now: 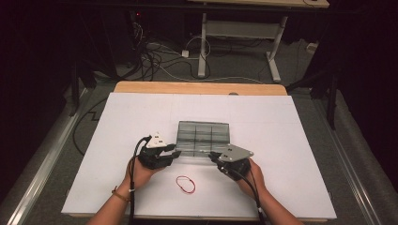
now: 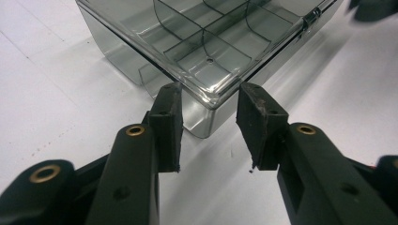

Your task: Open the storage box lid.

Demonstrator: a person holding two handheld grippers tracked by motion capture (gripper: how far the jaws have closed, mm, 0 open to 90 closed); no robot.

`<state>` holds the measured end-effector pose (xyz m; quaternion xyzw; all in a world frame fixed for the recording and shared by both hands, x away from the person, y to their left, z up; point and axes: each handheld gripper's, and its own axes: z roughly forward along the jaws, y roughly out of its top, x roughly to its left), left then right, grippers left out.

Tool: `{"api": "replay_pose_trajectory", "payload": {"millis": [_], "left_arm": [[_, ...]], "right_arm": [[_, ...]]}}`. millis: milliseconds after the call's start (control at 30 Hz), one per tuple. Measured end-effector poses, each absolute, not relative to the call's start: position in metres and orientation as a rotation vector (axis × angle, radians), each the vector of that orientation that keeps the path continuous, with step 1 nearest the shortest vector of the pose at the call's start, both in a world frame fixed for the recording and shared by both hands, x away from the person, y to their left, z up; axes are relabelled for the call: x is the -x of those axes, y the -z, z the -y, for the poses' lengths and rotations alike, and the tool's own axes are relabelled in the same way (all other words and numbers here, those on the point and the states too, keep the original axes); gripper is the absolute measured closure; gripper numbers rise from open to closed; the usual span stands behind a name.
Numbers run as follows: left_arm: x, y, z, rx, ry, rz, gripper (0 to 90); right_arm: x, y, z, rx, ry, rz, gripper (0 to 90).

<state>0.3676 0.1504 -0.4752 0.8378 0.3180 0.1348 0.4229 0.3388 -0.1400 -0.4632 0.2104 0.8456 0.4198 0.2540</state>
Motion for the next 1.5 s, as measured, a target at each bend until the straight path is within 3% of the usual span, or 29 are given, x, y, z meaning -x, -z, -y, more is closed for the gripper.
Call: {"api": "replay_pose_trajectory", "payload": {"millis": [300,533,700,1100,1300,1433,1500], "left_arm": [[-0.368,0.475,-0.149,-2.096,-0.342,-0.796,59.6],[-0.367,0.475,-0.148,-2.101,-0.356,-0.788,59.8],[-0.367,0.475,-0.148,-2.106,-0.363,-0.785,59.8],[-0.365,0.475,-0.146,-2.118,-0.388,-0.783,59.7],[-0.365,0.475,-0.144,-2.126,-0.402,-0.774,59.7],[-0.365,0.474,-0.144,-2.128,-0.411,-0.768,59.8],[-0.363,0.474,-0.143,-2.127,-0.424,-0.769,60.8]], "right_arm": [[-0.338,0.446,0.186,-0.695,-1.146,-2.189,68.8],[-0.347,0.448,0.196,-0.753,-1.114,-2.227,52.8],[-0.353,0.456,0.196,-0.8,-1.124,-2.291,48.9],[-0.358,0.463,0.193,-0.825,-1.119,-2.317,65.3],[-0.361,0.469,0.192,-0.856,-1.078,-2.343,61.3],[-0.36,0.465,0.194,-0.839,-1.119,-2.333,70.1],[-0.358,0.463,0.194,-0.849,-1.14,-2.329,70.2]]}}
